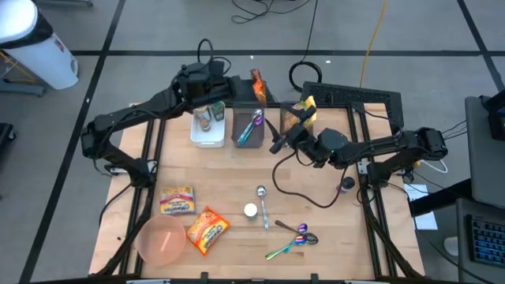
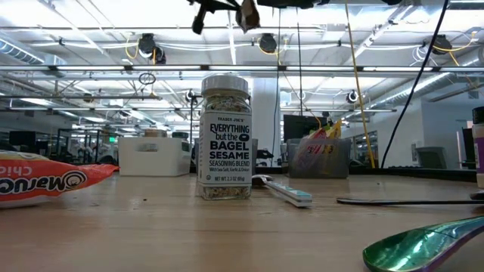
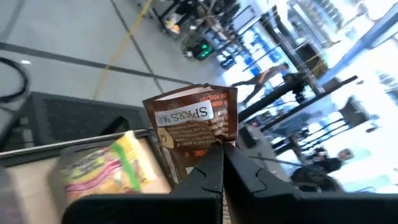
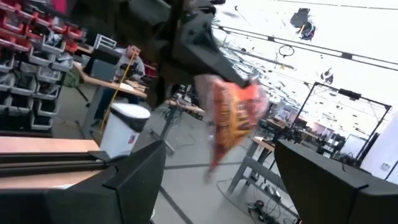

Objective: Pick & Place Food Item
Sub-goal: Put the orange seasoning bag into the white bin

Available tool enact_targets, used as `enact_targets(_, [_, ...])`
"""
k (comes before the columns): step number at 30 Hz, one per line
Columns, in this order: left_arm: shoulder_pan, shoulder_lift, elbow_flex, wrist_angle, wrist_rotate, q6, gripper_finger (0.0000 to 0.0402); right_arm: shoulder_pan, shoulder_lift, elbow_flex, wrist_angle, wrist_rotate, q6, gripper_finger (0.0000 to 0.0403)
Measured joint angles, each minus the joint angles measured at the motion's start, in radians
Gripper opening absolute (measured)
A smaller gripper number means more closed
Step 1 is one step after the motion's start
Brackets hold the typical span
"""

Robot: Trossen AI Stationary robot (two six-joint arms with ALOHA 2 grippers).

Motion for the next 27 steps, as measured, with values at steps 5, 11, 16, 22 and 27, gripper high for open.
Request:
enact_targets(5, [-0.002,0.035,0.000,0.041,0.033,-0.035,0.0000,0.000,0.000,0.000,0.000,0.002,-0.002,0.0293])
enact_targets(11, [-0.006,0.056,0.000,0.095,0.044,-0.066,0.0000,0.000,0.000,0.000,0.000,0.010,0.000,0.0286])
enact_targets(16, [-0.006,0.059,0.000,0.098,0.050,-0.068,0.0000,0.000,0.000,0.000,0.003,0.053,0.024,0.0247])
enact_targets(22, [-0.008,0.059,0.000,0.115,0.052,-0.070,0.0000,-0.005,0.000,0.000,0.004,0.051,0.037,0.0174])
enact_targets(27, [-0.013,0.059,0.000,0.119,0.055,-0.069,0.0000,-0.005,0.000,0.000,0.003,0.050,0.058,0.0122])
